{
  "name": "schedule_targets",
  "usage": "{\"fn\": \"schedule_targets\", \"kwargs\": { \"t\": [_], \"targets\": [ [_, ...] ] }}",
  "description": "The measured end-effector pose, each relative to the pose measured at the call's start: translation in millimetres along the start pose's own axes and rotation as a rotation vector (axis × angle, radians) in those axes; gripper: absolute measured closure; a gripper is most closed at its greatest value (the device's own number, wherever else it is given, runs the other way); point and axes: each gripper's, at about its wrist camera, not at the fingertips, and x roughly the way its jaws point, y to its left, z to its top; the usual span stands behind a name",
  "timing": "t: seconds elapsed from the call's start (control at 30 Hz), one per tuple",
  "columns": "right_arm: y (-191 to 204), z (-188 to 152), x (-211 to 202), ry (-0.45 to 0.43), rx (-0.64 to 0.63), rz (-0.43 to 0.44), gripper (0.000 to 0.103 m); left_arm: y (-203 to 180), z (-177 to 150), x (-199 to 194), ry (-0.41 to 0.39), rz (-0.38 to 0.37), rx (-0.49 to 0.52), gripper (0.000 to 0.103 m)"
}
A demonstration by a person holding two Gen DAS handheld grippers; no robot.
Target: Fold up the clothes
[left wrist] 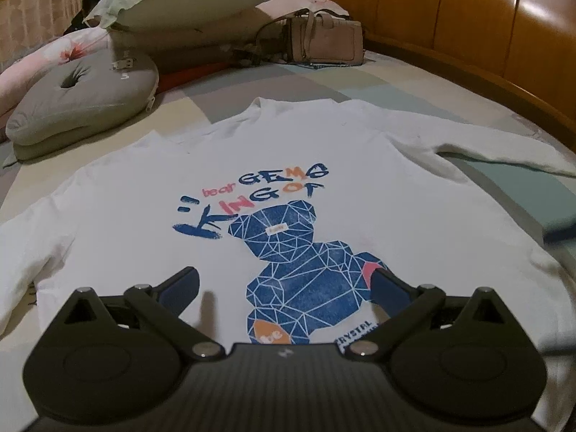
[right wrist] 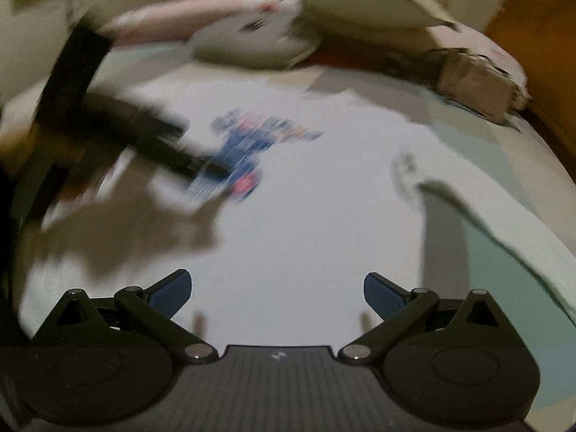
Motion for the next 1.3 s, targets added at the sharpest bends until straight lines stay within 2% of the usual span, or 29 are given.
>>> {"fn": "schedule_targets", "kwargs": {
  "t": [0.13,0.23,0.33,0.43,0.57,0.73,0.8,0.93,1.03,1.1,1.17,1.3],
  "targets": [
    [-36.0,22.7,27.2,-0.009,0.126,0.031,0.0,1.7,-1.5,7.3,0.016,0.005,-0.008,0.002],
    [-58.3,16.5,48.1,0.037,0.244,0.068,0.0,3.1,-2.1,13.8,0.027,0.005,-0.017,0.002],
    [-70.0,1.5,50.5,0.049,0.283,0.091,0.0,3.3,-2.6,16.0,0.028,0.0,-0.02,0.002],
    [-81.2,1.0,37.3,0.038,0.305,0.132,0.0,-0.4,-1.5,11.1,0.017,0.008,-0.008,0.002],
    [-121.7,22.9,29.0,-0.034,0.349,0.14,0.0,-13.1,-1.2,3.6,-0.023,-0.037,0.034,0.002],
    [-189.2,64.1,44.6,-0.068,0.381,0.169,0.003,-31.7,-4.3,4.4,-0.027,-0.071,0.094,0.002],
    [-217.6,80.5,59.4,-0.052,0.4,0.201,0.005,-35.7,-5.9,7.4,-0.017,-0.085,0.103,0.002],
    [-266.5,113.6,103.6,0.011,0.428,0.321,0.005,-38.7,-9.4,14.1,-0.001,-0.095,0.105,0.002],
    [-290.7,132.4,134.9,0.05,0.393,0.312,0.006,-36.8,-10.3,15.4,-0.006,-0.106,0.092,0.002],
    [-305.4,137.7,156.3,0.088,0.391,0.344,0.007,-36.2,-11.1,15.4,-0.009,-0.108,0.088,0.002],
    [-318.1,140.2,175.9,0.13,0.391,0.38,0.014,-36.2,-11.9,15.7,-0.014,-0.107,0.088,0.001],
    [-333.2,131.8,190.0,0.161,0.414,0.511,0.018,-34.7,-12.0,17.5,-0.02,-0.112,0.082,0.001]
  ]
}}
